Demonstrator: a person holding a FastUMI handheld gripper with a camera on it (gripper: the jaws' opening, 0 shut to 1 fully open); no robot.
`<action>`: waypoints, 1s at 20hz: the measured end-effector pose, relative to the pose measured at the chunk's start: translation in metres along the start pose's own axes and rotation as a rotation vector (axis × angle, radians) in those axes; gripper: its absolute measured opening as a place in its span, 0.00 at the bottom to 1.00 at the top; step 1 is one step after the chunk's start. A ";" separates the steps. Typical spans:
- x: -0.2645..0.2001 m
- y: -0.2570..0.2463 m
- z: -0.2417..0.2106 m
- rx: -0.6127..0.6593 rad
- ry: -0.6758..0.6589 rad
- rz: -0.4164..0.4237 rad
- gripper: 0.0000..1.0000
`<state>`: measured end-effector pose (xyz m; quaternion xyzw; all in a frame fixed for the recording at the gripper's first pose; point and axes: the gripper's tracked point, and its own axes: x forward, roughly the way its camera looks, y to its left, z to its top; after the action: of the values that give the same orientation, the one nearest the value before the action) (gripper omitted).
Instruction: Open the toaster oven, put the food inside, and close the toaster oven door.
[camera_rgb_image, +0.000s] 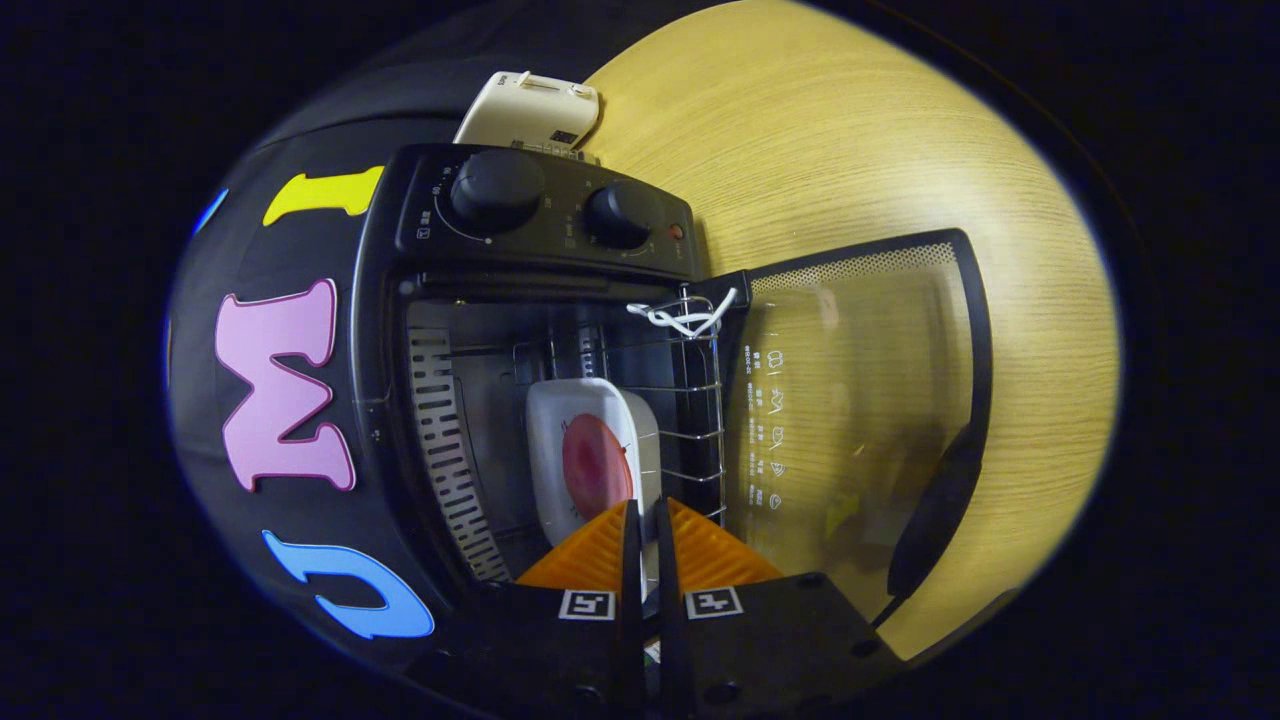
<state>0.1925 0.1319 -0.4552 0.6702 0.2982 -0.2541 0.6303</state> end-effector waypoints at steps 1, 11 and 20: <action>-0.004 0.003 0.003 -0.001 0.016 0.000 0.14; -0.052 -0.013 -0.028 -0.199 0.131 0.058 0.98; -0.125 -0.058 -0.004 -0.823 0.113 0.178 0.98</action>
<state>0.0638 0.1273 -0.4055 0.3987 0.3497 -0.0213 0.8475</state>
